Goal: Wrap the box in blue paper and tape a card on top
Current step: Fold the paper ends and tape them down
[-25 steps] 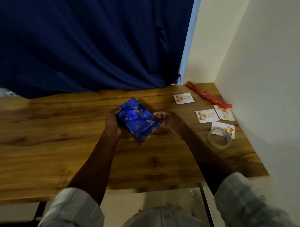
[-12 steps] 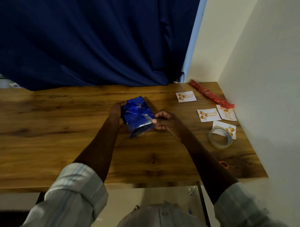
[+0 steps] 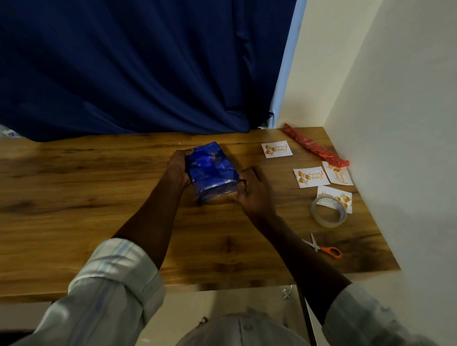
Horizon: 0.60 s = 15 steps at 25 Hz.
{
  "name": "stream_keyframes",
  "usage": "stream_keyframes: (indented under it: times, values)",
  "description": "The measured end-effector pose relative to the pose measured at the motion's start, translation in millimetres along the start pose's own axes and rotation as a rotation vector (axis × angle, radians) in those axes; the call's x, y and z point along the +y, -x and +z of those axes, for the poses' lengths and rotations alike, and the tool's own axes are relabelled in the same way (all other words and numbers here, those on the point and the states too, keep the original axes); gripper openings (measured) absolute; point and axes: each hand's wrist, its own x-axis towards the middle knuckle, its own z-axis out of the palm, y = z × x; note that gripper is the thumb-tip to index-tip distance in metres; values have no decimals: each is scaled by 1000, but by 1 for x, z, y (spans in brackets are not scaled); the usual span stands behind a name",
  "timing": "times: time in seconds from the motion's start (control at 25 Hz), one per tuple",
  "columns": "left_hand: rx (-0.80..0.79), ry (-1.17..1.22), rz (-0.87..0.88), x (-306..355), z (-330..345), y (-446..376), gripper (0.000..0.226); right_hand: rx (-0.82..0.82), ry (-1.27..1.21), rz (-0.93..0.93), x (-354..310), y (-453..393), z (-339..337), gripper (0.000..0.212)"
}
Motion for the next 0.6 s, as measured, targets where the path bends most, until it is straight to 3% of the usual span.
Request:
stream_keyframes:
  times: [0.12, 0.28, 0.32, 0.44, 0.6]
  values:
    - [9, 13, 8, 0, 1, 0, 26, 116, -34, -39, 0, 9, 4, 14]
    - [1, 113, 47, 0, -2, 0, 32, 144, -127, 176, -6, 5, 5, 51]
    - [4, 118, 57, 0, -1, 1, 34, 104, -189, 268, -7, 0, 5, 49]
    - [21, 128, 89, -1, -1, 5, 34, 68, -277, 401, -1, -7, 7, 12]
    - [82, 260, 185, -5, -19, -1, 39, 196, -359, 693, 16, -1, 1, 10]
